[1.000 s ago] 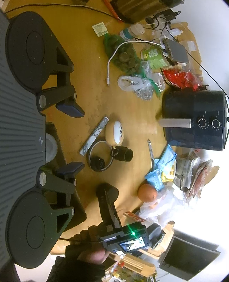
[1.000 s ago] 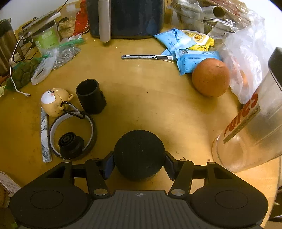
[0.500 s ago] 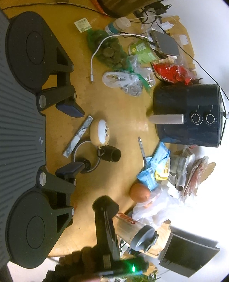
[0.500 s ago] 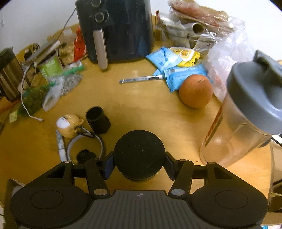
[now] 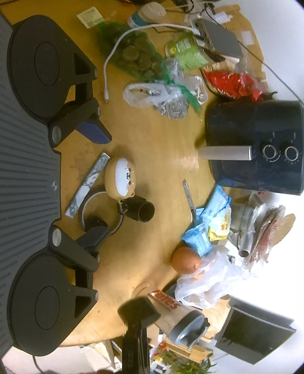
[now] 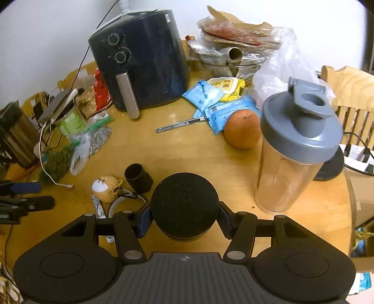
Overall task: Organize objects
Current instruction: 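Move the left gripper over the shiba-dog squishy toy while the right holds the black lid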
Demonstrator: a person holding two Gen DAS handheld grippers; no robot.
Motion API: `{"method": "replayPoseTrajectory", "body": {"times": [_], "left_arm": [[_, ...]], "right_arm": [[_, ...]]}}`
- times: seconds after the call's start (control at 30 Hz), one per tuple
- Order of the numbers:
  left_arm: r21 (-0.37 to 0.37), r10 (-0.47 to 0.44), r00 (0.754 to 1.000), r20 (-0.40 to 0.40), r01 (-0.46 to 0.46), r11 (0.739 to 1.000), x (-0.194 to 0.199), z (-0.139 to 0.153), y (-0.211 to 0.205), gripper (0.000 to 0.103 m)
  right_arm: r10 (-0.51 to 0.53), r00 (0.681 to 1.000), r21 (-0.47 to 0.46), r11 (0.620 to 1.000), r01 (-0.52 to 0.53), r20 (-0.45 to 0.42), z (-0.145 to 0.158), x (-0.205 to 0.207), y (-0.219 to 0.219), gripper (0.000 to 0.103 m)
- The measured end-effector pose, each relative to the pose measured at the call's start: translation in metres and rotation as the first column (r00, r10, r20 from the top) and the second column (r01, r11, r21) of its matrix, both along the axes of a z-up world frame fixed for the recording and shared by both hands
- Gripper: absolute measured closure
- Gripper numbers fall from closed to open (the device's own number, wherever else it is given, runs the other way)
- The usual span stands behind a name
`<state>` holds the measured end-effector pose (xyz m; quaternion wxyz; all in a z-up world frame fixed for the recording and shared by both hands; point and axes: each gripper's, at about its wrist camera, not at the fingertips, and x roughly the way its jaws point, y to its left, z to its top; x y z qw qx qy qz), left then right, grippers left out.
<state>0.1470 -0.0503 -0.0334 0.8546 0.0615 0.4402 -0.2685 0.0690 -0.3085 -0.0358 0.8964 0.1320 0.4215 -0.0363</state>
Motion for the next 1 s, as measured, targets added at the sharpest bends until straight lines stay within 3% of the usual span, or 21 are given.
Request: {"method": "replayPoseTrajectory", "body": {"times": [0.33, 1.0], "left_arm": [[0.004, -0.088, 0.995, -0.039, 0.088, 0.996, 0.036, -0.029, -0.012, 0.025], [0.028, -0.174, 0.974, -0.145, 0.18, 0.983, 0.081, -0.082, -0.039, 0.024]], "right_arm": [[-0.079, 0.997, 0.033, 0.996, 0.079, -0.001, 0.006, -0.017, -0.005, 0.043], [-0.214, 0.977, 0.055, 0.975, 0.214, -0.007, 0.007, -0.055, -0.002, 0.043]]}}
